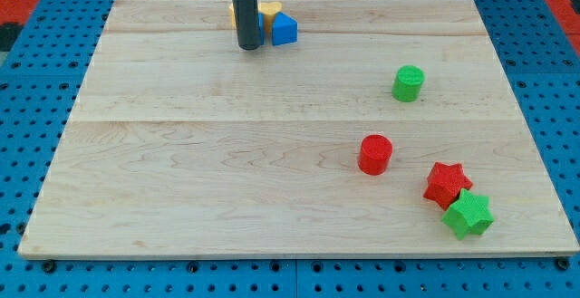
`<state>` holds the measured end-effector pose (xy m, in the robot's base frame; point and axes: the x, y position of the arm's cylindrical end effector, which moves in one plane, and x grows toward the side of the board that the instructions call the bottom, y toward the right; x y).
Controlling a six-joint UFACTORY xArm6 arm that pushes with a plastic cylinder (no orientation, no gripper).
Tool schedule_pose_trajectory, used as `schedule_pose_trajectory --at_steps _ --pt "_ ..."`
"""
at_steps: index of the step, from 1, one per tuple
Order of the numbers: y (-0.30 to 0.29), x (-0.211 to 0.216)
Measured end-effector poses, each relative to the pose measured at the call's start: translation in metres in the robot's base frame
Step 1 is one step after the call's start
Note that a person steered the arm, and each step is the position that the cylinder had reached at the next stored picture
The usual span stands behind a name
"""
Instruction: Slide the green circle right
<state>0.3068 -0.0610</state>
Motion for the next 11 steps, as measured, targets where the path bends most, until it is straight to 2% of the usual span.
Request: schedule_pose_trajectory --at_steps 3,4,5,6,7,8,10,11 --pt "0.001 0.009" --pt "0.017 0.017" --pt "0.063 0.018" --pt "0.065 0.054" --pt "0.098 0.098" --pt "0.211 0.098" --pt "0.266 0.102" --pt "0.268 0.080"
